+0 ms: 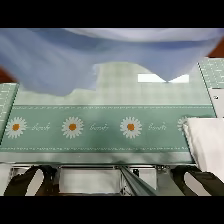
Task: Fold the shirts.
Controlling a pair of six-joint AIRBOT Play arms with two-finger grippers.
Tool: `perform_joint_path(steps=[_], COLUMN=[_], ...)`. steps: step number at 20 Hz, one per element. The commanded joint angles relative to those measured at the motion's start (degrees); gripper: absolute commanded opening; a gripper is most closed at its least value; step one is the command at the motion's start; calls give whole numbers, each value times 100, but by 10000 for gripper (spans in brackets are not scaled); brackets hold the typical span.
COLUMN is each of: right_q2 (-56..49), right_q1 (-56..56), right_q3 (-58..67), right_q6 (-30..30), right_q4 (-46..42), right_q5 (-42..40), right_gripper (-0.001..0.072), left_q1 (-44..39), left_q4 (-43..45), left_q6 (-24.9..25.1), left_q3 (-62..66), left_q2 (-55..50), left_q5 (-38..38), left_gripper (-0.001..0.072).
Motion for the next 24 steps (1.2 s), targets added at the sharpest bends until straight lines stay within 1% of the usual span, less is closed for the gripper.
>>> perform_joint_path(steps=[1, 2, 4, 6, 8, 10, 11, 13, 15, 17, 19, 22, 24], right_q2=[1067, 1300, 1709, 1985, 2151, 2188, 2188, 2177, 2033, 1646, 907, -614, -1746], right_q1=[2, 2, 2, 2, 2, 2, 2, 2, 2, 2, 2, 2, 2], right_q3=[92, 90, -85, -374, -922, -1690, -2194, -3279, -4441, -5322, -5705, -5517, -4981], right_q6=[278, 365, 444, 525, 579, 627, 610, 461, 299, 190, 39, -201, -286], right_q4=[-957, -1117, -1213, -1211, -1169, -901, -564, -120, -48, -24, -15, 302, 737], right_q5=[780, 927, 1027, 1228, 1397, 1436, 1342, 949, 372, -422, -1211, -2208, -2632], right_gripper=[37, 37, 37, 37, 37, 37, 37, 37, 37, 37, 36, 37, 37], left_q1=[566, 636, 616, 603, 603, 601, 560, 426, 186, -96, -437, -1001, -1338], left_q4=[1456, 1860, 2553, 2677, 2476, 1943, 1620, 1213, 1150, 1147, 1150, 1147, 1117], left_q6=[-170, -175, -444, -490, -656, -625, -446, -278, -116, -79, -79, -85, -107], left_q3=[560, 557, 553, 404, -2, -817, -1357, -2306, -3077, -3595, -3727, -3600, -3373], left_q2=[767, 999, 1311, 1434, 1434, 1419, 1386, 1178, 791, 238, -459, -1488, -2138], left_q5=[-87, -157, -470, -798, -1060, -1047, -916, -846, -820, -623, -208, 876, 1445], left_gripper=[28, 28, 28, 28, 28, 28, 28, 28, 28, 28, 28, 28, 28])
